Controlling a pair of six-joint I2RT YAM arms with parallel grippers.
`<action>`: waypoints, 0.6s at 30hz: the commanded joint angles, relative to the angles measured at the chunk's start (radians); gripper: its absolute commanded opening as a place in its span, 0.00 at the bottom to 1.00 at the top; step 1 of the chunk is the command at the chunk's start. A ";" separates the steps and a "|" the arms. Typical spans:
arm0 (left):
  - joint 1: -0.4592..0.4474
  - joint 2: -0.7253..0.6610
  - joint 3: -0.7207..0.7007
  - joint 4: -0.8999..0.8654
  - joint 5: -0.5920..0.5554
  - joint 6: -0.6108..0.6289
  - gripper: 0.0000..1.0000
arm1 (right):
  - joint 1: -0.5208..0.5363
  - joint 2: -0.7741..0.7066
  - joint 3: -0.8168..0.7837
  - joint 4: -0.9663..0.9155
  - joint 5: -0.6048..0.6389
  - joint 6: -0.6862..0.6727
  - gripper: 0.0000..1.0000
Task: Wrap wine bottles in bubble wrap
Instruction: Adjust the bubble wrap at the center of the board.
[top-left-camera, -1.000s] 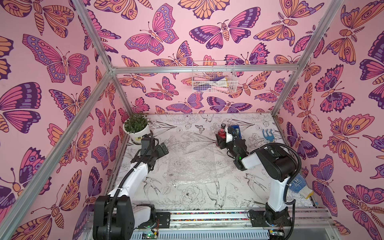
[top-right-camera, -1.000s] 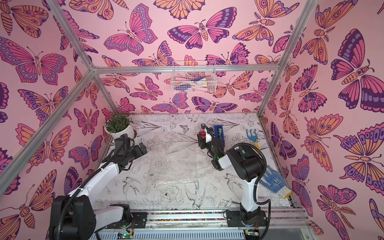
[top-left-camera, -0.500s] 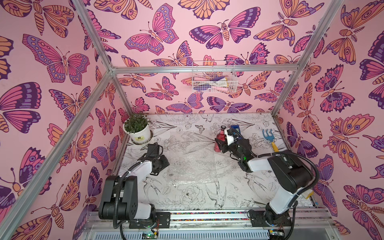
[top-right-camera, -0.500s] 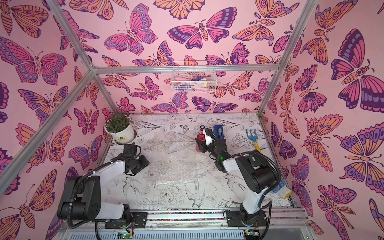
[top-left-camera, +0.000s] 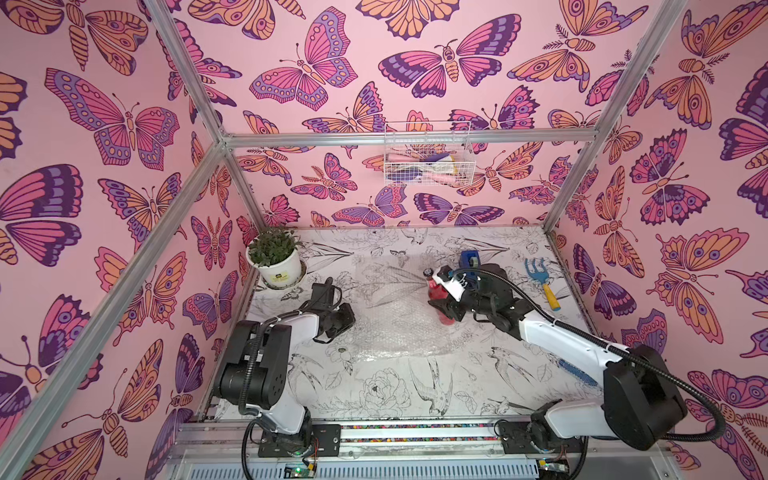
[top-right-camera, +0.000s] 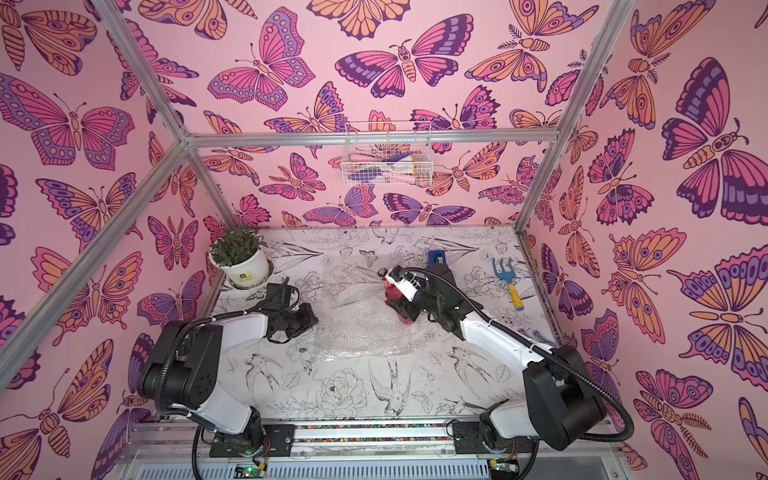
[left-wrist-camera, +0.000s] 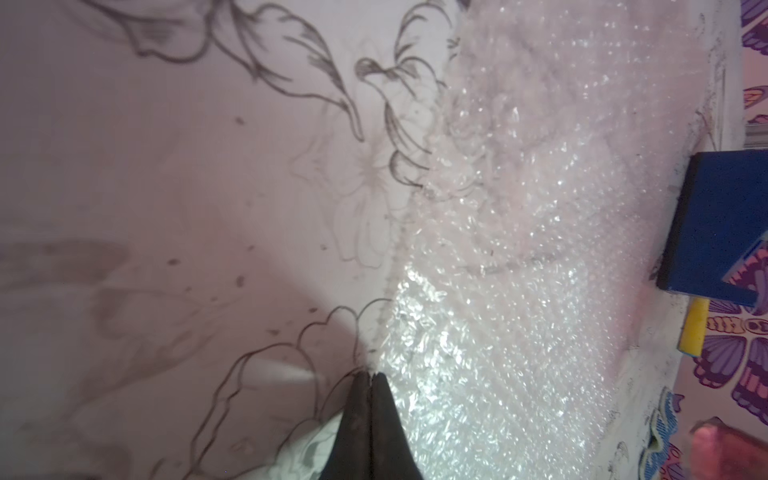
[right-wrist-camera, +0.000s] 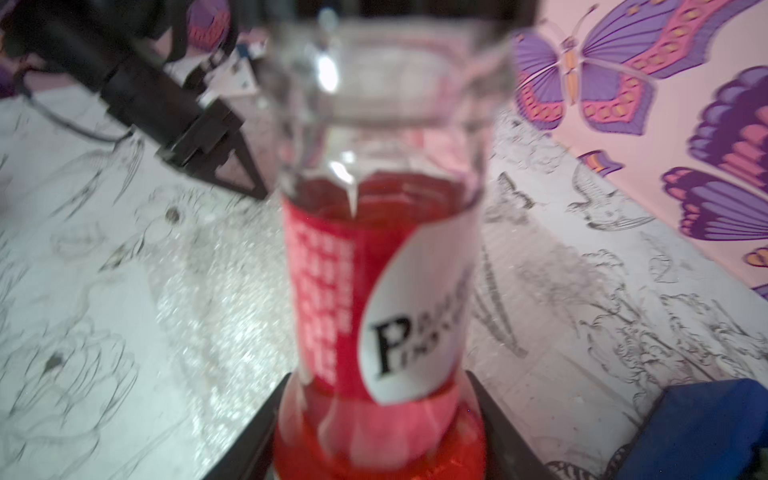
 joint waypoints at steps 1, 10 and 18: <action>-0.007 0.075 -0.040 -0.134 -0.017 -0.009 0.00 | 0.063 -0.035 0.086 -0.240 0.019 -0.223 0.00; 0.003 0.010 0.033 -0.253 -0.017 0.037 0.44 | 0.238 0.064 0.179 -0.403 0.244 -0.464 0.00; 0.039 -0.073 0.058 -0.311 -0.031 0.047 0.79 | 0.330 0.170 0.263 -0.456 0.346 -0.532 0.00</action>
